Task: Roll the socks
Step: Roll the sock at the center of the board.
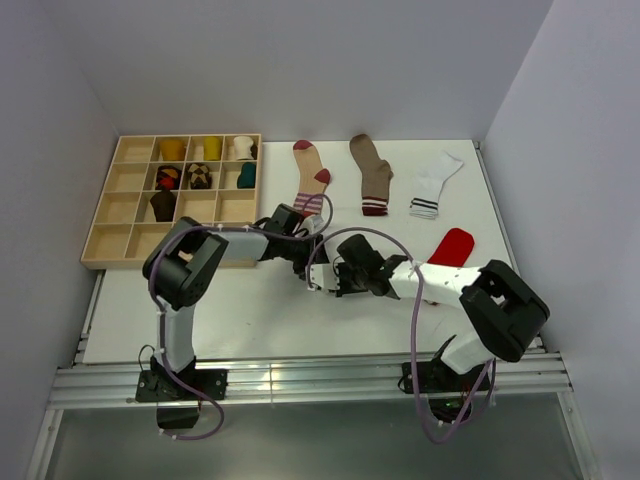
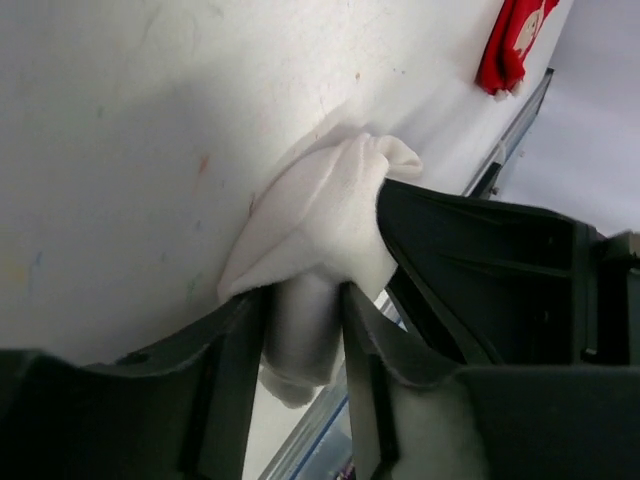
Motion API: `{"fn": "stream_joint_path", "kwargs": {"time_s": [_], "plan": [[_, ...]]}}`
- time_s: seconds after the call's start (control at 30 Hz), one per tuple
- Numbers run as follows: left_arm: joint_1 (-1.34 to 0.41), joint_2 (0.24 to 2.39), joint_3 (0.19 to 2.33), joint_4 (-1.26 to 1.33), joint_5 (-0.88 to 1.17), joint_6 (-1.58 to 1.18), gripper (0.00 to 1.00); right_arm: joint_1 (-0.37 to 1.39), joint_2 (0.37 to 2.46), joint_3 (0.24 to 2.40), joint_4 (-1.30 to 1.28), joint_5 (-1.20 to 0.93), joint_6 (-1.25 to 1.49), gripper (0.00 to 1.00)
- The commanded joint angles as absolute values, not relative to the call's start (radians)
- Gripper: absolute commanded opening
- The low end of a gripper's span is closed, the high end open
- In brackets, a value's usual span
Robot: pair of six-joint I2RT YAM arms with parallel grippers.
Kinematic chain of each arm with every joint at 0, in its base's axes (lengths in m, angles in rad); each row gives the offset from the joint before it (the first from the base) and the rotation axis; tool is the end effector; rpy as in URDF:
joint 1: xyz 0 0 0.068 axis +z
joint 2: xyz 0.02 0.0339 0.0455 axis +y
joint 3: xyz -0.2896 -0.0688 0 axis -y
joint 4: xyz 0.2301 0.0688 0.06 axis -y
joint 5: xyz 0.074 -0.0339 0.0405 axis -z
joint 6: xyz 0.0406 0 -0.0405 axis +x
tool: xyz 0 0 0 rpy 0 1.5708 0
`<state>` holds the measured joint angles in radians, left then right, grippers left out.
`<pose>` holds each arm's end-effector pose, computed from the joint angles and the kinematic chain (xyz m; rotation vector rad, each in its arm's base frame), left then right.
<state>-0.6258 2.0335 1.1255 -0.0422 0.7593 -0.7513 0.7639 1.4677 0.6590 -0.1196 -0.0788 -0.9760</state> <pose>0.3065 -0.2560 0.1440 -0.1800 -2.7861 1.4175 0.1863 0.1829 0.1849 -1.9279 1.5838 0.0099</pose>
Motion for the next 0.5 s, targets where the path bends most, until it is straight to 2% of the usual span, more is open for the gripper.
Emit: {"fn": "stream_joint_path", "kwargs": {"time_s": [0.0,0.07,0.27,0.47], "plan": [[-0.626,1.926,1.023,0.052,0.597,-0.776,0.45,0.767,1.514,0.73,-0.267,-0.189,-0.925,0.18],[-0.609,1.857,0.944,0.171,0.562,-0.83,0.47,0.758,1.528,0.758,-0.328,-0.215,-0.919,0.18],[-0.598,1.691,0.775,0.297,0.346,-0.867,0.48,0.739,1.612,0.857,-0.514,-0.267,-0.922,0.17],[-0.598,1.421,0.569,0.451,0.183,-0.902,0.48,0.701,1.713,0.994,-0.713,-0.34,-0.945,0.17]]}}
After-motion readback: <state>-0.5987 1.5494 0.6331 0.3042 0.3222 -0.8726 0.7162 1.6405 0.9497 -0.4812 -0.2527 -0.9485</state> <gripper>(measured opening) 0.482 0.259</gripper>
